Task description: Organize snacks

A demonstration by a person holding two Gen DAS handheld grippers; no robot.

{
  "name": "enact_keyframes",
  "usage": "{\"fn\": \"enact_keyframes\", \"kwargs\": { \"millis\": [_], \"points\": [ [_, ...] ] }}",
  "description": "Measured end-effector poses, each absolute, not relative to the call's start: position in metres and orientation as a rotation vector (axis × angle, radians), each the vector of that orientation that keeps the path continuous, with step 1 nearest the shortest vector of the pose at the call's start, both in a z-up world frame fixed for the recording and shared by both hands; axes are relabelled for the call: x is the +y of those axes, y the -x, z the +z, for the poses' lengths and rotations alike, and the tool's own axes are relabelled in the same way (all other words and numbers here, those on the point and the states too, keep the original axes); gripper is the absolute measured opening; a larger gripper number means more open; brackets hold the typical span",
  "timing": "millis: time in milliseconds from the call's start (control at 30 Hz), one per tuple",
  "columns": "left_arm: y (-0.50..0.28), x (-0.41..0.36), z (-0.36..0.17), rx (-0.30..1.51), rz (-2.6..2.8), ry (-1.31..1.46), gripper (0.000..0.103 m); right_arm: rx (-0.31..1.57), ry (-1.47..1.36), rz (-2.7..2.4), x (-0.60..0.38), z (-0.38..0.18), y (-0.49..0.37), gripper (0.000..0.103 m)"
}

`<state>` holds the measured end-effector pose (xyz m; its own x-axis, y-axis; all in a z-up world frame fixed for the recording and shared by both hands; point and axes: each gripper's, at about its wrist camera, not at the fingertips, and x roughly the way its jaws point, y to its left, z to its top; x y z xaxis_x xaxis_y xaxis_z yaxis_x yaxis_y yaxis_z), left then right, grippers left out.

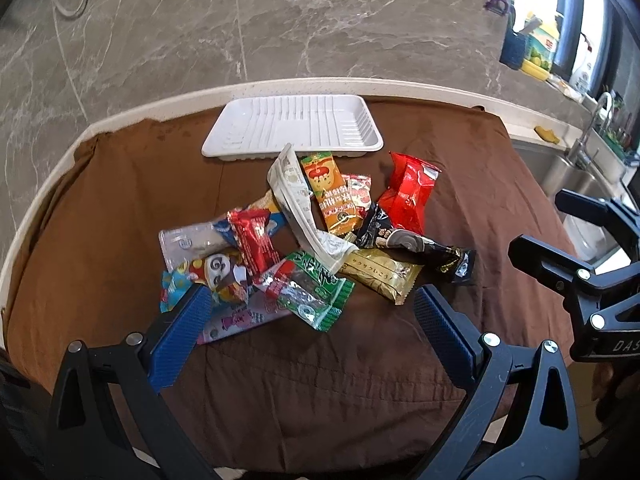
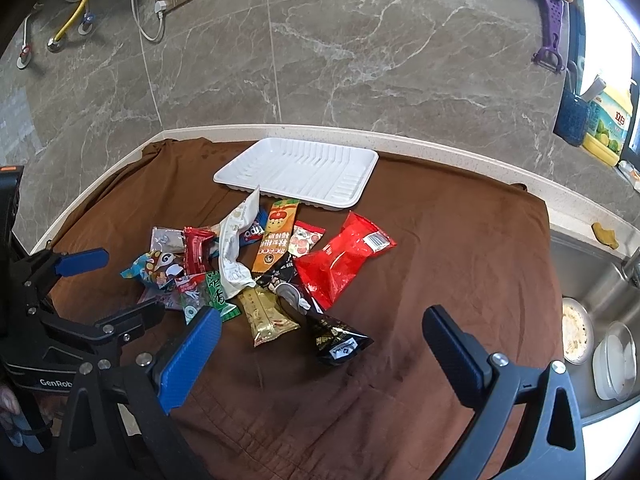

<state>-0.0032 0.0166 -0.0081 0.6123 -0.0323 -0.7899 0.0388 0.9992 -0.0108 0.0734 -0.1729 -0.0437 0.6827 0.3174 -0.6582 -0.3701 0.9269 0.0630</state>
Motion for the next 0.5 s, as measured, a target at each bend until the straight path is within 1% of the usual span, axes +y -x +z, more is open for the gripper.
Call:
{"fn": "enact_keyframes", "kwargs": {
  "millis": [333,500],
  "points": [
    [0.014,0.021,-0.002,0.902,-0.022,0.044,0.102,0.714,0.059,0.39,-0.173,-0.039,-0.073,0.103],
    [0.016,0.021,-0.004,0.93,-0.028,0.046,0.102,0.712,0.052,0.391,-0.174,-0.038,-0.075,0.103]
  ]
}}
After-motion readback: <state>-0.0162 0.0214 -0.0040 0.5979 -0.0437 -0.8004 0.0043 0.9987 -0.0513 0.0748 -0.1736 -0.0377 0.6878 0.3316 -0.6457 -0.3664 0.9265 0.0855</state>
